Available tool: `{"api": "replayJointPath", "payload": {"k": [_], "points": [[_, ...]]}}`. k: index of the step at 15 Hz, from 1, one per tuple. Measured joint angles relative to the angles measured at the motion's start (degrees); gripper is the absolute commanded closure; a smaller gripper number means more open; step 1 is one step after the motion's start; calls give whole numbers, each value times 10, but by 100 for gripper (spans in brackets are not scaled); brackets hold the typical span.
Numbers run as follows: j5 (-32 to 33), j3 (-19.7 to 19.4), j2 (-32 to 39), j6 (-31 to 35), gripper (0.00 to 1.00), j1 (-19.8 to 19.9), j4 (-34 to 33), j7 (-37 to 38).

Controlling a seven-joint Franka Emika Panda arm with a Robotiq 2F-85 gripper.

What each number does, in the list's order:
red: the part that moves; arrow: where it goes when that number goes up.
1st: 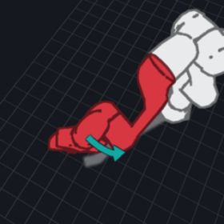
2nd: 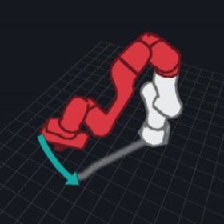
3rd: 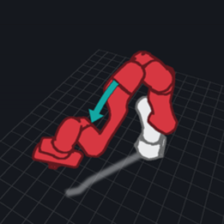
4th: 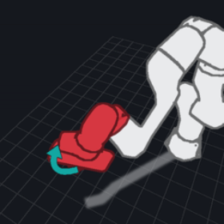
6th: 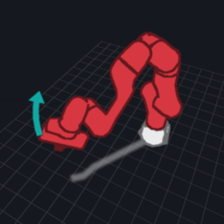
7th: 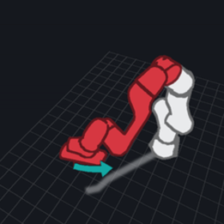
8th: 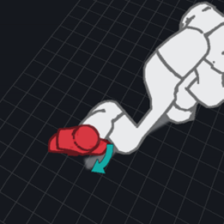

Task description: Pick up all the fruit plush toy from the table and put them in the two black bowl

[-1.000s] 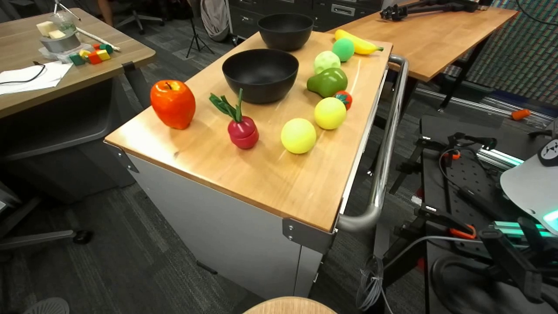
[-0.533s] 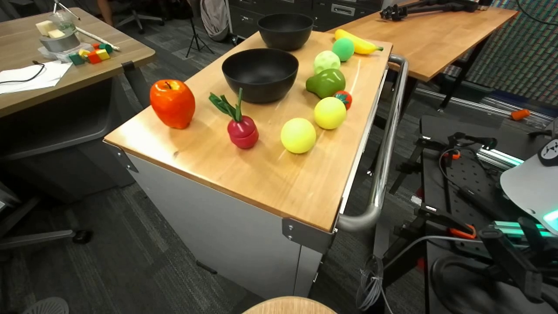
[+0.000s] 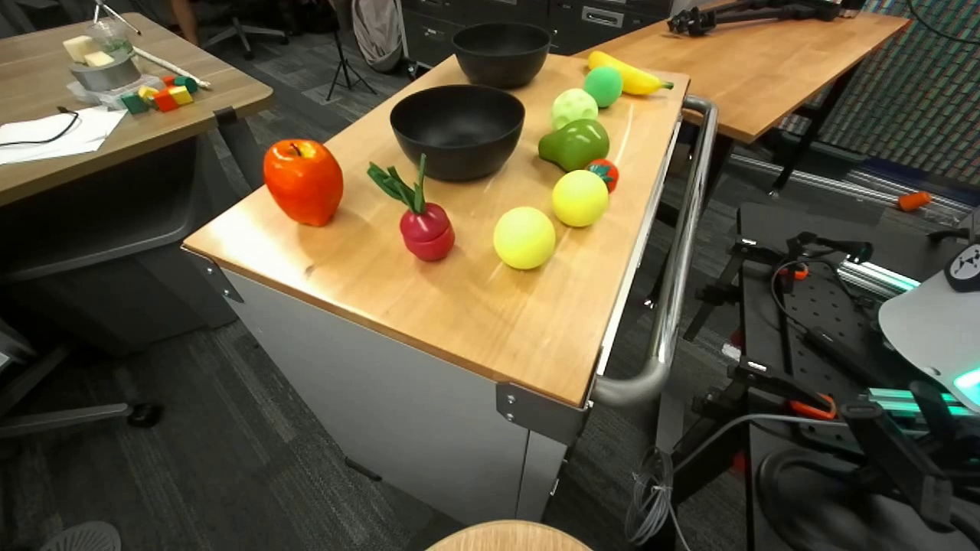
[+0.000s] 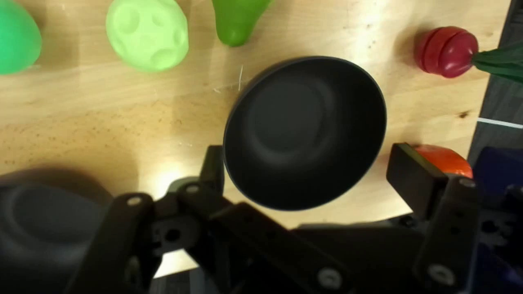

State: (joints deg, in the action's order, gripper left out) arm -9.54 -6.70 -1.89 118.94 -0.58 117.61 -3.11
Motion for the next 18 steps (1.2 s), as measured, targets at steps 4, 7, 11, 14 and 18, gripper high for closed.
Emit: {"api": "replayJointPath", "payload": {"k": [4, 7, 11, 14, 18], "points": [[3, 9, 19, 0, 0, 1, -3, 20], [19, 15, 19, -12, 0, 2, 3, 43], [26, 30, 16, -43, 0, 2, 32, 110], [26, 33, 16, -44, 0, 2, 67, 157], [32, 33, 16, -20, 0, 6, 106, 184]]}}
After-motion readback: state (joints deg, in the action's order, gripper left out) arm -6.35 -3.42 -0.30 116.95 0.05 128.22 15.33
